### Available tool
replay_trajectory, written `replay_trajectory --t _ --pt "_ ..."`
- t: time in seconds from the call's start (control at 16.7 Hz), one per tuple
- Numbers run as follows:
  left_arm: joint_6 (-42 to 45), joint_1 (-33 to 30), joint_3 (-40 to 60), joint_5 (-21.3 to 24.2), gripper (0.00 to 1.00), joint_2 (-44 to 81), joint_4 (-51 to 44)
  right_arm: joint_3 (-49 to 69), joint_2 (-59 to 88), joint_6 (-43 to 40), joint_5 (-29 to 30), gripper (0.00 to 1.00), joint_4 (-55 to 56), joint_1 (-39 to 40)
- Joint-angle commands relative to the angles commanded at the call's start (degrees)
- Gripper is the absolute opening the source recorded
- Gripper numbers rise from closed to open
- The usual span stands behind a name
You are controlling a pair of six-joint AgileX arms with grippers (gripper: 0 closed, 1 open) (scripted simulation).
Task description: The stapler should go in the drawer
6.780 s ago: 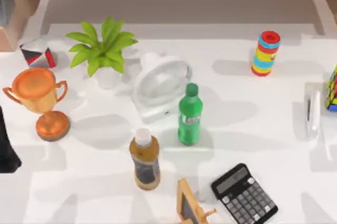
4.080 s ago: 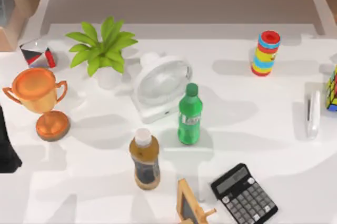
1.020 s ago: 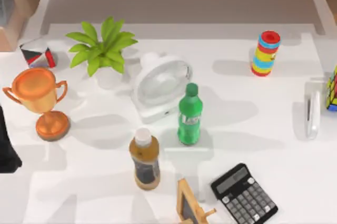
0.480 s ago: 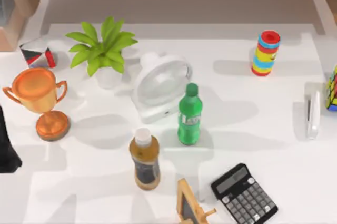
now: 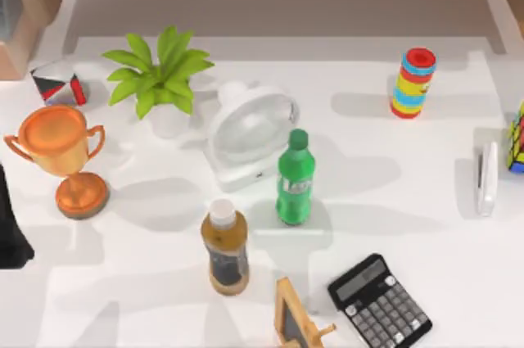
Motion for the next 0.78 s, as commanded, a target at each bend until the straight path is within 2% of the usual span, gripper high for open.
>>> replay_trajectory --t 0.54,0.78 --pt "0.0 0.0 0.0 0.0 1.0 0.0 0.0 0.0 0.0 0.0 0.0 0.98 0.0 0.0" --pt "0.0 0.0 0.0 0.0 1.0 0.0 0.0 0.0 0.0 0.0 0.0 1.0 0.0 0.0"
